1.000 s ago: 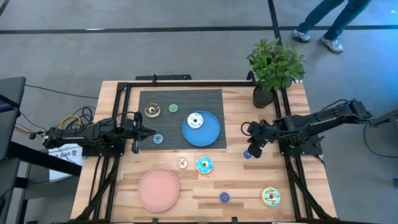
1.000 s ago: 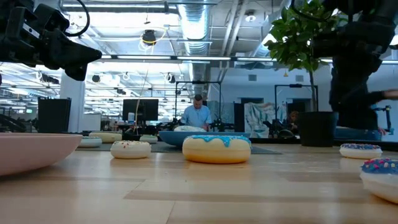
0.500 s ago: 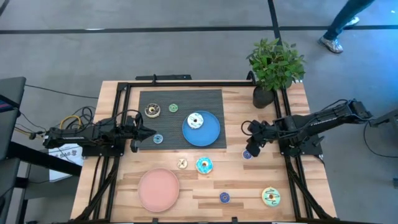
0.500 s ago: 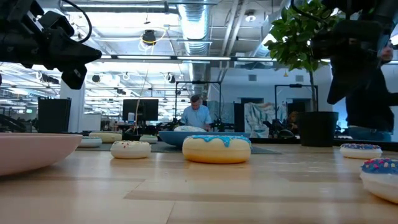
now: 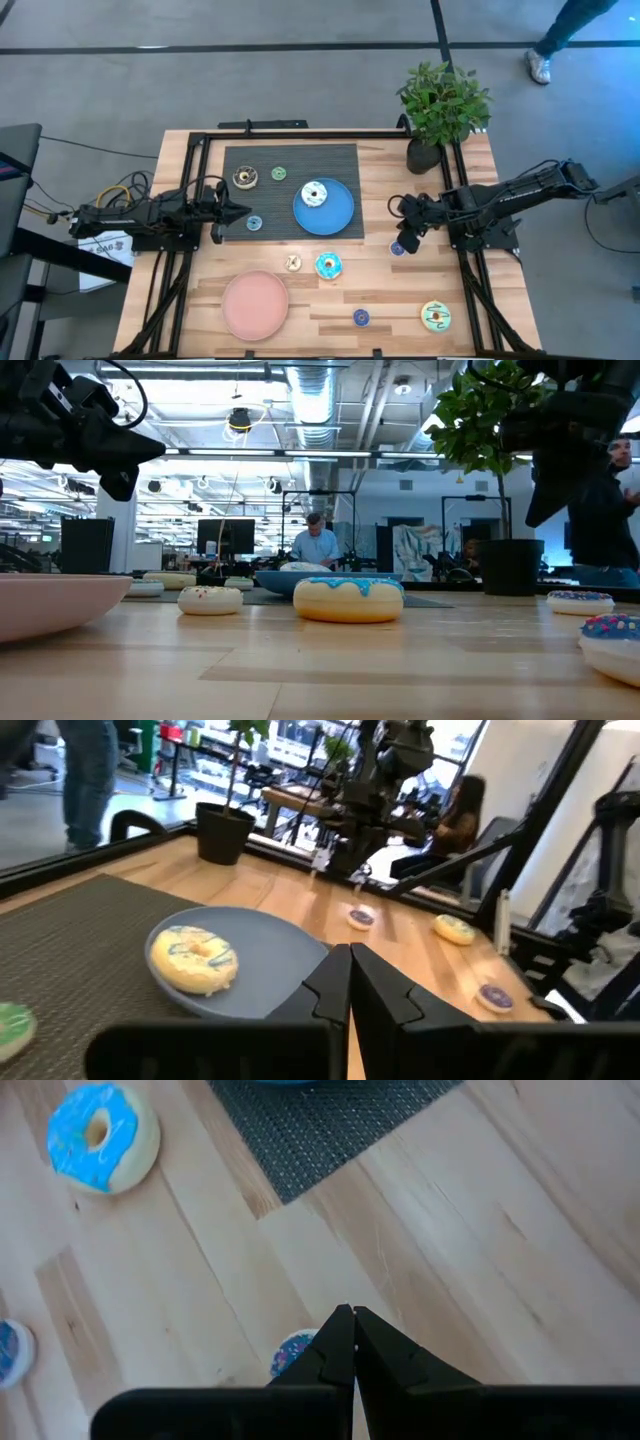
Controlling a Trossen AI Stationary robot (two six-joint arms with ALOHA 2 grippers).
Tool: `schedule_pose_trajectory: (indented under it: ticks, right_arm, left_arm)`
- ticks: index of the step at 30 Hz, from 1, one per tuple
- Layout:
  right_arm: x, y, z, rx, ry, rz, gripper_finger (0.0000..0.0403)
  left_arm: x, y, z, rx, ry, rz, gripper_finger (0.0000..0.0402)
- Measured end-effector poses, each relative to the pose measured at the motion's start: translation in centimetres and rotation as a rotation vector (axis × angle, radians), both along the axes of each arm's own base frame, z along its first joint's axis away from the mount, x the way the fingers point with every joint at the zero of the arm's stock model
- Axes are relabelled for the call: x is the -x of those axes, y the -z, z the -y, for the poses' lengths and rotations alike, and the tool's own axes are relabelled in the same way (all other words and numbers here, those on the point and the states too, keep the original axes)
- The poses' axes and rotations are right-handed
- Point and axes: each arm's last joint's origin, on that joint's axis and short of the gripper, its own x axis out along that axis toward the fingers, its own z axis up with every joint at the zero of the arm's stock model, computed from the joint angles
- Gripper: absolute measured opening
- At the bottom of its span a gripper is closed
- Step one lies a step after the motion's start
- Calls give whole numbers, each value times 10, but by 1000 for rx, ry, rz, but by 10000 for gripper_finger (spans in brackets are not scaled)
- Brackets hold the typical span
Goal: Pick & Place donuts
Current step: Put the small green donut on the pink plate
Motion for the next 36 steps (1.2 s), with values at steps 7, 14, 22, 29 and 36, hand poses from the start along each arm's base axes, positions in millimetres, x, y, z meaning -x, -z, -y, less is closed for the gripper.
schedule_pose_trajectory:
  ticks: [7,14,22,29,36]
  right_arm:
    - [0,0,0,87,-148,-2,0]
    - [9,13,1,110,-198,116,0]
    - [14,9,-3,169,-316,295,0]
    - [18,9,-6,229,-433,288,0]
    - [20,11,-8,176,-423,266,0]
  left_arm:
    - [-3,-20,-2,-40,-79,-32,0]
    - [-25,-46,-6,-52,-166,-159,0]
    - [-72,-81,-13,-95,-365,-329,0]
    - [-115,-98,-29,-120,-502,-490,4]
    - [-149,-101,-62,-35,-514,-758,61]
